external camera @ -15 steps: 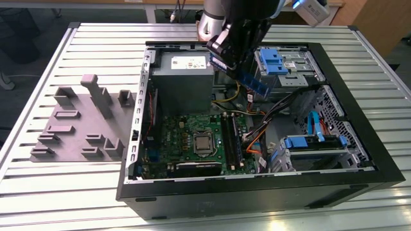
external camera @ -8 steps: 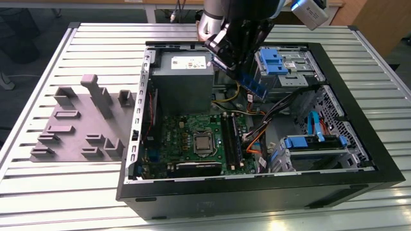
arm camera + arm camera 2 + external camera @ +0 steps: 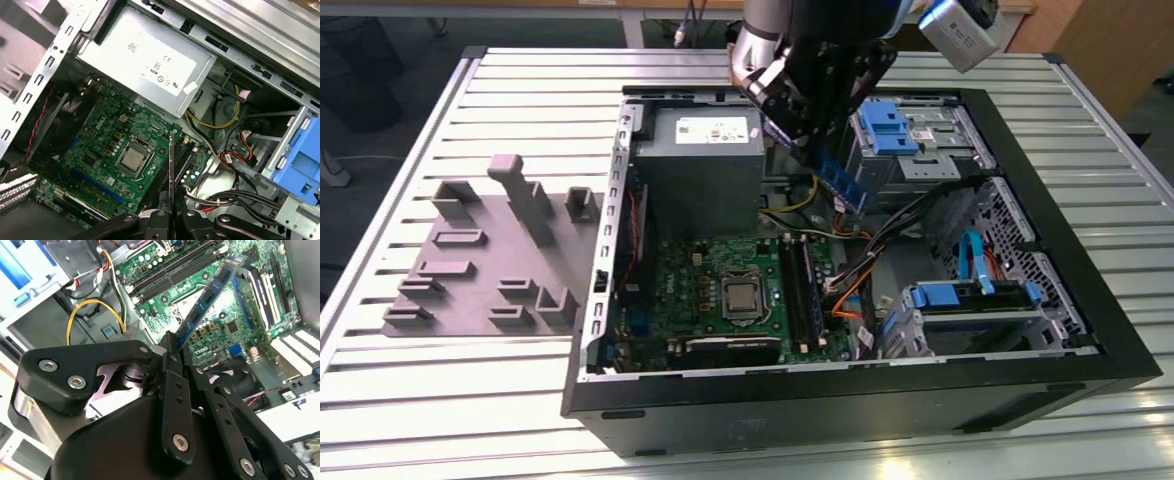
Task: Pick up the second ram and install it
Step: 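Insert the second ram into the second slot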
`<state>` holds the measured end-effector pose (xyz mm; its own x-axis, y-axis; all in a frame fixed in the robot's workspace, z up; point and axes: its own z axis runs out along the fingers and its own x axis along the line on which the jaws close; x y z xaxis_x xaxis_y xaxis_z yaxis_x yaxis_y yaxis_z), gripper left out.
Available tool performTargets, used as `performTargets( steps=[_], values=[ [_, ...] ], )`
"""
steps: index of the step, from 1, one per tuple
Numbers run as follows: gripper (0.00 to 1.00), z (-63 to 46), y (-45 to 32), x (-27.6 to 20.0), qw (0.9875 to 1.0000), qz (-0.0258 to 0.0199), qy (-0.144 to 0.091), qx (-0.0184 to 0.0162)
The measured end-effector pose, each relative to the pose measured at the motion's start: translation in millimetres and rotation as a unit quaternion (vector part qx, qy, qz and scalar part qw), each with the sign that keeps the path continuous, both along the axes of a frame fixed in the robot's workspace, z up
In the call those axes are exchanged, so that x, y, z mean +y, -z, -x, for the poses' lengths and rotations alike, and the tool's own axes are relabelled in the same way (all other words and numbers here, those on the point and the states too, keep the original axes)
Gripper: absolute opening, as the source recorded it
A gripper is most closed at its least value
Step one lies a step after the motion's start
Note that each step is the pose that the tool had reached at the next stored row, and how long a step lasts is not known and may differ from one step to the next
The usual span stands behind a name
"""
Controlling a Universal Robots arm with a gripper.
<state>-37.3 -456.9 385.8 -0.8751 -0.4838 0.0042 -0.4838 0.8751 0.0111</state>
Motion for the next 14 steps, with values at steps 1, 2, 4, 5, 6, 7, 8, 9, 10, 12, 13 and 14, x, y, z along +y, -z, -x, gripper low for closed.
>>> performTargets(
  steps=[1, 2, 4, 5, 6, 7, 8, 9, 10, 12, 13, 14],
  values=[
    [0.14, 0.0, 0.2, 0.0, 1.0000, 0.0001, 0.007, 0.0000],
    [0.14, 0.0, 0.3, 0.0, 0.9999, 0.0002, 0.015, 0.0000],
    [0.14, 0.0, 0.5, 0.0, 0.9996, 0.0004, 0.030, 0.0000],
    [0.14, 0.0, 0.6, 0.0, 0.9993, 0.0006, 0.037, 0.0000],
    [0.14, 0.0, 0.7, 0.0, 0.9990, 0.0008, 0.044, 0.0000],
    [0.14, 0.0, 0.8, 0.0, 0.9987, 0.0009, 0.051, 0.0000],
    [0.14, 0.0, 0.9, 0.0, 0.9983, 0.0011, 0.058, 0.0000],
    [0.14, 0.0, 0.9, 0.0, 0.9979, 0.0012, 0.065, 0.0000],
    [0.14, 0.0, 1.0, 0.0, 0.9974, 0.0014, 0.072, 0.0000],
    [0.14, 0.0, 1.2, 0.0, 0.9963, 0.0017, 0.085, -0.0001],
    [0.14, 0.0, 1.2, 0.0, 0.9958, 0.0019, 0.092, -0.0001],
    [0.14, 0.0, 1.3, 0.0, 0.9952, 0.0021, 0.098, -0.0001]
  ],
)
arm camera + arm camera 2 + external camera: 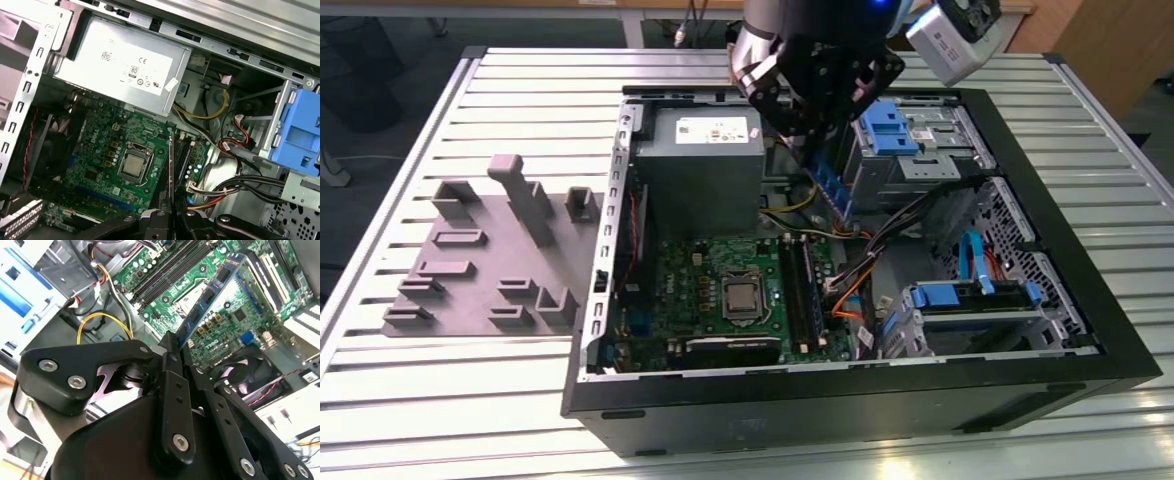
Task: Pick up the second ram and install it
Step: 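Insert the second ram into the second slot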
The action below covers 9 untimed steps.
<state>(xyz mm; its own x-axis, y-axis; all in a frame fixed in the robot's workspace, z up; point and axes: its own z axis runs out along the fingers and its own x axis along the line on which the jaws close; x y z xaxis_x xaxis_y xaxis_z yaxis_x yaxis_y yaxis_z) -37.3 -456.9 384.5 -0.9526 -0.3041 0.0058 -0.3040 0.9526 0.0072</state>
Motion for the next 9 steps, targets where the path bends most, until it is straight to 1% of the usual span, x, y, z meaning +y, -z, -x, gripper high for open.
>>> performTargets(
  steps=[5, 9],
  values=[
    [0.14, 0.0, 0.3, 0.0, 0.9996, 0.0008, 0.029, 0.0000],
    [0.14, 0.0, 0.4, 0.0, 0.9994, 0.0010, 0.034, 0.0000]
  ],
)
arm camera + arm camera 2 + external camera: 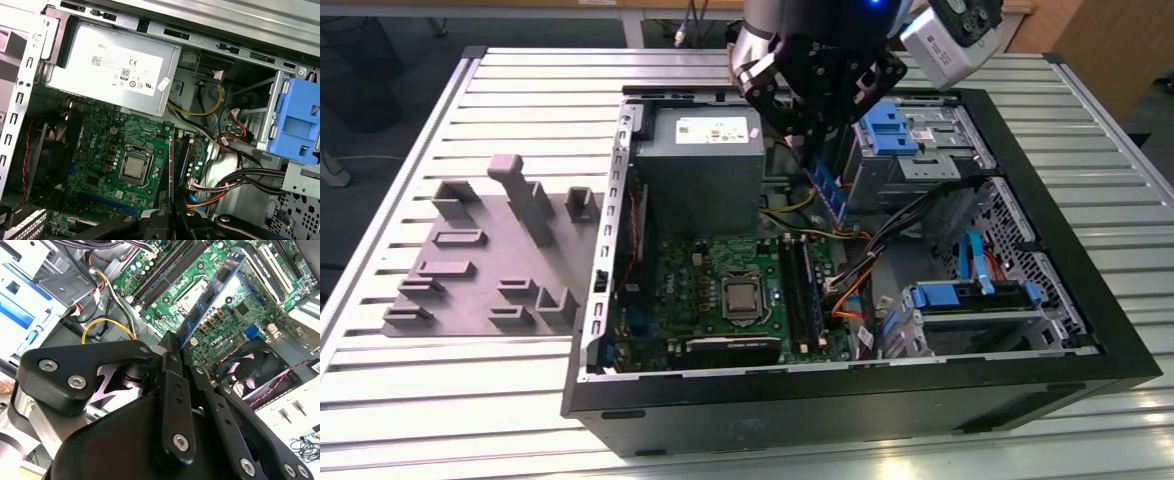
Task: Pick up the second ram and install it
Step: 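Insert the second ram into the second slot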
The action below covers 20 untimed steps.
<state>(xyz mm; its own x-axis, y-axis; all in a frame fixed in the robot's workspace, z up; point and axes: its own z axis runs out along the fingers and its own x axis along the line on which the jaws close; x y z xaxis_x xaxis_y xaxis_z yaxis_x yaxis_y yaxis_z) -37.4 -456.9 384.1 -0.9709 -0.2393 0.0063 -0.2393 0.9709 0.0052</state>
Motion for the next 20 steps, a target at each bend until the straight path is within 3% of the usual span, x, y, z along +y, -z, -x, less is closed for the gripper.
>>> performTargets(
  steps=[12, 16, 20],
  values=[
    [0.14, 0.0, 0.1, 0.0, 0.9999, 0.0001, 0.011, 0.0000],
    [0.14, 0.0, 0.4, 0.0, 0.9996, 0.0002, 0.029, 0.0000],
    [0.14, 0.0, 0.9, 0.0, 0.9985, 0.0003, 0.055, 0.0000]
  ],
)
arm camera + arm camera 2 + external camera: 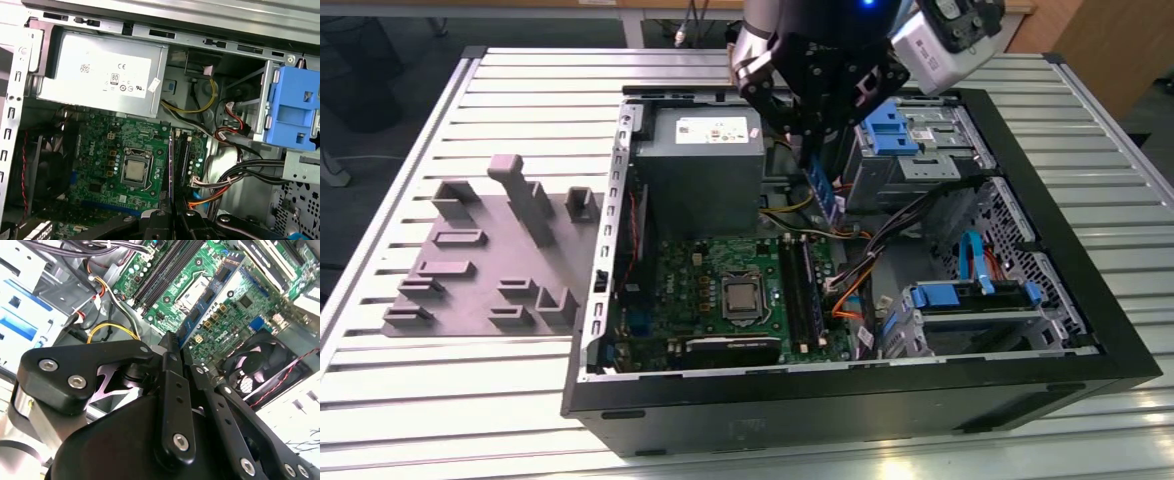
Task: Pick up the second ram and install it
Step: 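Insert the second ram into the second slot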
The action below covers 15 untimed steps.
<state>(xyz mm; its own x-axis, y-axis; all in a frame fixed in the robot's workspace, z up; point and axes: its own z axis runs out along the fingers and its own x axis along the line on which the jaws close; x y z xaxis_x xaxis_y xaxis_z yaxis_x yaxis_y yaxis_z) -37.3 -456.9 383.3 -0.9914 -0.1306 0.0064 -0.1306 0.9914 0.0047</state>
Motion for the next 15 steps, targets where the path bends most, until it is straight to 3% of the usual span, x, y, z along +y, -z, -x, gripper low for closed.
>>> performTargets(
  steps=[6, 15],
  values=[
    [0.14, 0.0, 1.1, 0.0, 0.9993, 0.0000, 0.039, 0.0000],
    [0.14, -0.2, 3.3, 0.0, 0.9990, 0.0001, 0.045, 0.0000]
  ],
)
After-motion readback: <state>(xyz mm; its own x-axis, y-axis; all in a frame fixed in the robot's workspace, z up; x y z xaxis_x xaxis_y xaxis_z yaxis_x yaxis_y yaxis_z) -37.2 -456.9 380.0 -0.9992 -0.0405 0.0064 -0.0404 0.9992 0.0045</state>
